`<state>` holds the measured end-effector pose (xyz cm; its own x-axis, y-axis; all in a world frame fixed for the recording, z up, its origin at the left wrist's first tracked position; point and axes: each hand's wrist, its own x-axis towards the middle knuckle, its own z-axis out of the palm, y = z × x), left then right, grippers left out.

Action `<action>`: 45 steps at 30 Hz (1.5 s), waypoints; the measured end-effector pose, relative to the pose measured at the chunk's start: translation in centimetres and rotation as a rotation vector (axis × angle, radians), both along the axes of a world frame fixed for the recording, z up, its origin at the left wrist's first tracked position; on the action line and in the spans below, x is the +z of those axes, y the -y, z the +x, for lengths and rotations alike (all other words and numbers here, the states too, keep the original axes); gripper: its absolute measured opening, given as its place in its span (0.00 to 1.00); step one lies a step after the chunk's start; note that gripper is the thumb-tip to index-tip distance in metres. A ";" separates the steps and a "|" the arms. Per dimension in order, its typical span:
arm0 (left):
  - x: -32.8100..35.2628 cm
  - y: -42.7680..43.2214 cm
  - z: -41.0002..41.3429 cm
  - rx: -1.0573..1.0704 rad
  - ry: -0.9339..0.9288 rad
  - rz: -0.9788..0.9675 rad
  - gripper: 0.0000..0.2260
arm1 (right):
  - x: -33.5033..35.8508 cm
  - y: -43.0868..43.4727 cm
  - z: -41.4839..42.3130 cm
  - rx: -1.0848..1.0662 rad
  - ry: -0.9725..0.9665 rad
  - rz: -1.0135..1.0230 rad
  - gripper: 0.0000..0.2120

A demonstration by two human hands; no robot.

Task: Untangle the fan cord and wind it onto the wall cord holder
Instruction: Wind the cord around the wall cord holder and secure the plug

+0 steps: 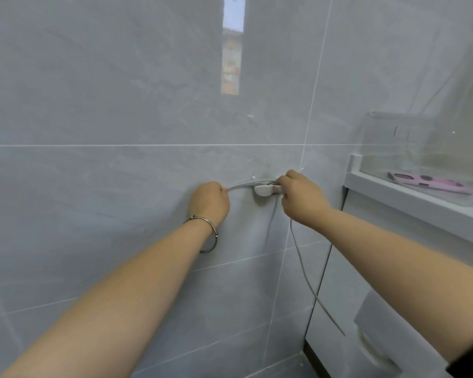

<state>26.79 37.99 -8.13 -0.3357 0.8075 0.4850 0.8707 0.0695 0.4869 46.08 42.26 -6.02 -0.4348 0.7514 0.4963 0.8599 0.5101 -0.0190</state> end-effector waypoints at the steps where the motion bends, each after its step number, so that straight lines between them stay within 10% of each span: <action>1: -0.1 -0.1 0.0 0.008 -0.029 -0.001 0.14 | -0.1 0.1 -0.1 0.023 -0.002 -0.013 0.18; 24: -2.3 0.0 1.9 -0.026 -0.572 -0.286 0.14 | 0.0 0.2 -0.6 -0.048 -0.186 -0.015 0.18; 32: -4.6 -1.2 3.6 -0.075 -0.487 -0.322 0.14 | -0.7 0.5 0.3 -0.036 -0.023 -0.022 0.24; 45: -3.9 -2.6 3.8 -0.189 0.196 -0.039 0.10 | -1.6 0.7 0.9 -0.020 0.196 0.039 0.30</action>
